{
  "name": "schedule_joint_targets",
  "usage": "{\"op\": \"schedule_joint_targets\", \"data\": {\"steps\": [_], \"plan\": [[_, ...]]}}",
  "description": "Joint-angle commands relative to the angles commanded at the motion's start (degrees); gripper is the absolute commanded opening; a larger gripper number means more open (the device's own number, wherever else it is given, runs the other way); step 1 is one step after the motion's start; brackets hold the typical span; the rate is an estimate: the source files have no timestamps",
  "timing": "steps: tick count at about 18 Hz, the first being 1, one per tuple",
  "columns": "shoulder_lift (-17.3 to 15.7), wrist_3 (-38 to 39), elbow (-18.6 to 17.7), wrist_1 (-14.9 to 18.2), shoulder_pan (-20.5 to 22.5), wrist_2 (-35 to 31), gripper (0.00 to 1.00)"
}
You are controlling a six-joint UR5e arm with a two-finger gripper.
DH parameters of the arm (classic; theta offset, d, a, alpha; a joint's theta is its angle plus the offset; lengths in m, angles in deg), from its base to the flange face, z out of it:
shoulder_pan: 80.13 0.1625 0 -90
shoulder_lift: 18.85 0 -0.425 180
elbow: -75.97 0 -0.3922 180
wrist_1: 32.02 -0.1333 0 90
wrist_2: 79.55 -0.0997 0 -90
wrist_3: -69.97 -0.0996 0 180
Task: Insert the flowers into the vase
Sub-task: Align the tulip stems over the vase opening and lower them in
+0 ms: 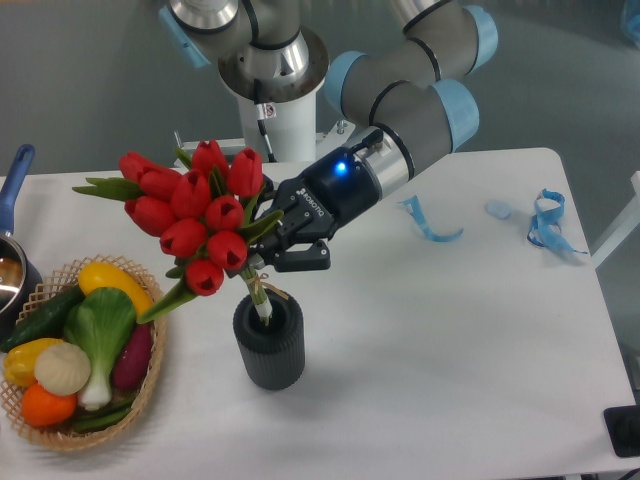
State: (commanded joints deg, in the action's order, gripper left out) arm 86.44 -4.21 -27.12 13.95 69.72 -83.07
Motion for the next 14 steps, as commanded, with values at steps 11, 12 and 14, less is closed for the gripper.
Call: {"op": "schedule_joint_targets", "data": {"steps": [11,12,14], "plan": [[2.29,-0.09,-1.76,0.0,0.35,-0.26,0.1],[2.72,-0.09,-2.02,0.0,0.44,-0.26,0.1],[3.25,-0.09,-2.64,0.0,0.7,-0.35,0.1]]}}
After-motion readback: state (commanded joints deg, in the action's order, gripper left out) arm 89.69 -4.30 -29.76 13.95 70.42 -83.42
